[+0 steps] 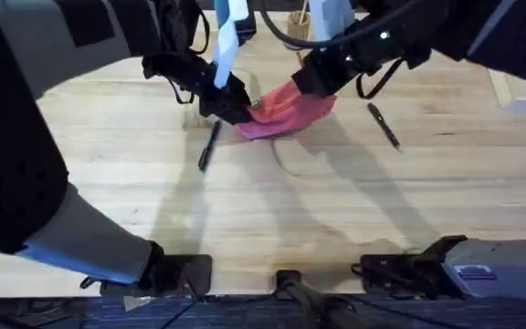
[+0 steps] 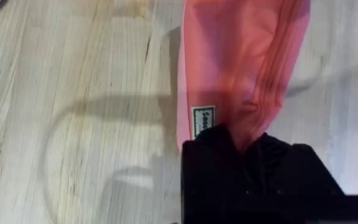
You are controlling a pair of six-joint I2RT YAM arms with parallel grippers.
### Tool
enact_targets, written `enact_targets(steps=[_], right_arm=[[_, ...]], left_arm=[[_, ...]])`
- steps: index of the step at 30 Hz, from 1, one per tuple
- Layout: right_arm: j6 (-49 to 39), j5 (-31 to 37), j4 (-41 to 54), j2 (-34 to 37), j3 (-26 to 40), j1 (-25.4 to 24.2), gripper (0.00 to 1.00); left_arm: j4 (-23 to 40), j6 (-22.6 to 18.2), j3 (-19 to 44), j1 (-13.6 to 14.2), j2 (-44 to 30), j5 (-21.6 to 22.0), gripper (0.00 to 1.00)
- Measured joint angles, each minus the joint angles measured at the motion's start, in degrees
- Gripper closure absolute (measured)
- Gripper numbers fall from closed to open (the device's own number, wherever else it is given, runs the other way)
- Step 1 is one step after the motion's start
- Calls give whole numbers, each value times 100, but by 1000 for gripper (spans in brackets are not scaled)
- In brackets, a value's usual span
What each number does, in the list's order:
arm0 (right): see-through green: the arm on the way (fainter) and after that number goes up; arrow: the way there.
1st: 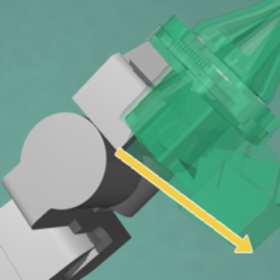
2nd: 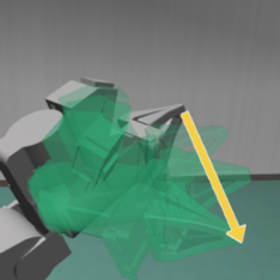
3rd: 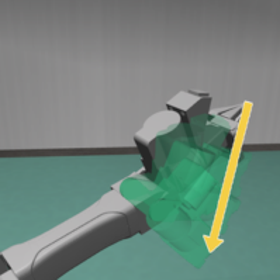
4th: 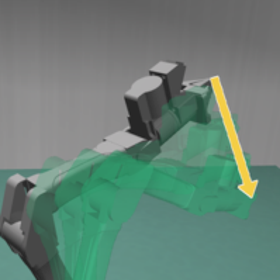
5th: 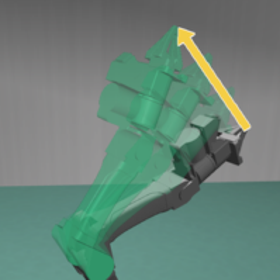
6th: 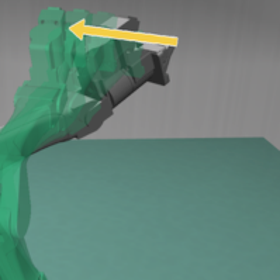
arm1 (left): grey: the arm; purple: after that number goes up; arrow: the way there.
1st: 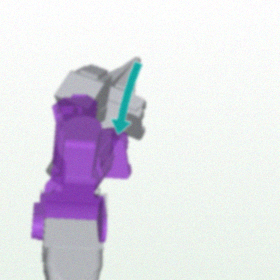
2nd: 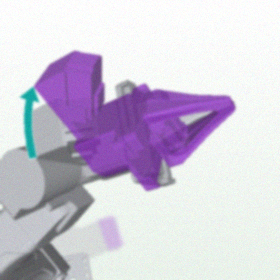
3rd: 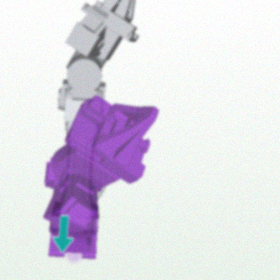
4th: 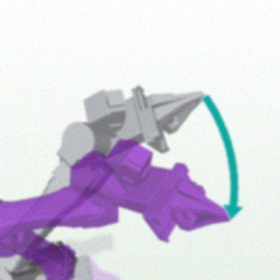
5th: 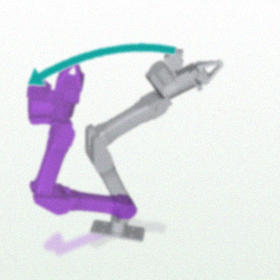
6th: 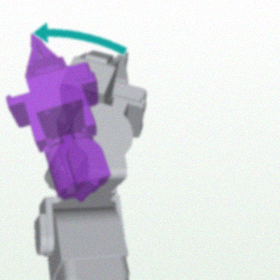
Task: Unzip the bag, pick up the pens from the table one at a time and place them inside, then zip the bag closed.
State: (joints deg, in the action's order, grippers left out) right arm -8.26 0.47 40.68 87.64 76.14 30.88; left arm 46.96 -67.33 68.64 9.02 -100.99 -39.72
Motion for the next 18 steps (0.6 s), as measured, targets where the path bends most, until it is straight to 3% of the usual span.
enact_targets(steps=[18], right_arm=[[478,-174,-469,-4,44,288,969]], left_arm=[[33,0,0,-48,0,181,959]])
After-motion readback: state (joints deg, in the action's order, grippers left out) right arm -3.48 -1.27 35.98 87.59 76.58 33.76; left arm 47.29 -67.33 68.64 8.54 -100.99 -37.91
